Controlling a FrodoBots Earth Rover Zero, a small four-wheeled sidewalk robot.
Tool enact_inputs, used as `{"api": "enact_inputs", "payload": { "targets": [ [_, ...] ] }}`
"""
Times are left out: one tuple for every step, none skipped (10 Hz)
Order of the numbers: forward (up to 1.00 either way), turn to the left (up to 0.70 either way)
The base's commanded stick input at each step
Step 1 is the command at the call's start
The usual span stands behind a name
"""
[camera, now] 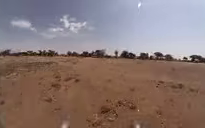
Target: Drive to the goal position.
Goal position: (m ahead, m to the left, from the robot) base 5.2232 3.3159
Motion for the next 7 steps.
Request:
{"api": "enact_inputs", "payload": {
  "targets": [
    [0.7, 0.0],
    [0.7, 0.0],
    [0.7, 0.0],
    [0.7, 0.0],
    [0.7, 0.0],
    [0.7, 0.0],
    [0.7, 0.0]
  ]
}}
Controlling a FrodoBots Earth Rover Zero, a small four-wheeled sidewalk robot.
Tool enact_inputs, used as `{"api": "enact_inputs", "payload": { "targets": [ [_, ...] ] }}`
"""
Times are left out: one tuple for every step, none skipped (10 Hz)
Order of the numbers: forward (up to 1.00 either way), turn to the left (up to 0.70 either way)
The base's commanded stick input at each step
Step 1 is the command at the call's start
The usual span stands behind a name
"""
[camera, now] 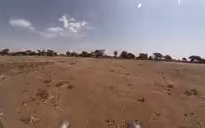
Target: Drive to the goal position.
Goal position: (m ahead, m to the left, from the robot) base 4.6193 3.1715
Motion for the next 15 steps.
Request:
{"api": "enact_inputs", "payload": {
  "targets": [
    [0.7, 0.0],
    [0.7, 0.0],
    [0.7, 0.0],
    [0.7, 0.0],
    [0.7, 0.0],
    [0.7, 0.0],
    [0.7, 0.0],
    [0.7, 0.0],
    [0.7, 0.0],
    [0.7, 0.0],
    [0.7, 0.0],
    [0.7, 0.0],
    [0.7, 0.0],
    [0.7, 0.0],
    [0.7, 0.0]
  ]
}}
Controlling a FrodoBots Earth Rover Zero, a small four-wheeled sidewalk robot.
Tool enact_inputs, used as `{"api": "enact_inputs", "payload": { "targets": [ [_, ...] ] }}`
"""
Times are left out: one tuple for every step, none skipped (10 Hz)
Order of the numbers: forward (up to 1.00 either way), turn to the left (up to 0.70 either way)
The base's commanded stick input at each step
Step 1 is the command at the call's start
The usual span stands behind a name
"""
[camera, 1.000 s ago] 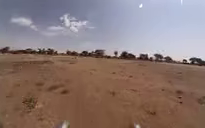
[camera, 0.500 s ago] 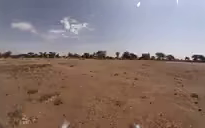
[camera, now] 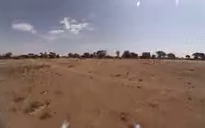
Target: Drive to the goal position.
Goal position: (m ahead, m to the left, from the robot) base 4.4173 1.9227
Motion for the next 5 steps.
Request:
{"api": "enact_inputs", "payload": {
  "targets": [
    [0.7, 0.0],
    [0.7, 0.0],
    [0.7, 0.0],
    [0.7, 0.0],
    [0.7, 0.0]
  ]
}}
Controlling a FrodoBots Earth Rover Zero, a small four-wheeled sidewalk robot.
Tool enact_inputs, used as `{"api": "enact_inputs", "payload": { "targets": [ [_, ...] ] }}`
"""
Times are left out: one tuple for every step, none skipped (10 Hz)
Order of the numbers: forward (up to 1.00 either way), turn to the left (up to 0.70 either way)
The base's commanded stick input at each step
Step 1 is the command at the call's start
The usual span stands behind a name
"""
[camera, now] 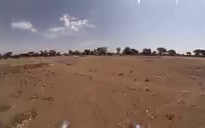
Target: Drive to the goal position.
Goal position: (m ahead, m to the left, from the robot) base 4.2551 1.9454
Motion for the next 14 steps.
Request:
{"api": "enact_inputs", "payload": {
  "targets": [
    [0.7, 0.0],
    [0.7, 0.0],
    [0.7, 0.0],
    [0.7, 0.0],
    [0.7, 0.0],
    [0.7, 0.0],
    [0.7, 0.0],
    [0.7, 0.0],
    [0.7, 0.0],
    [0.7, 0.0],
    [0.7, 0.0],
    [0.7, 0.0],
    [0.7, 0.0],
    [0.7, 0.0]
  ]
}}
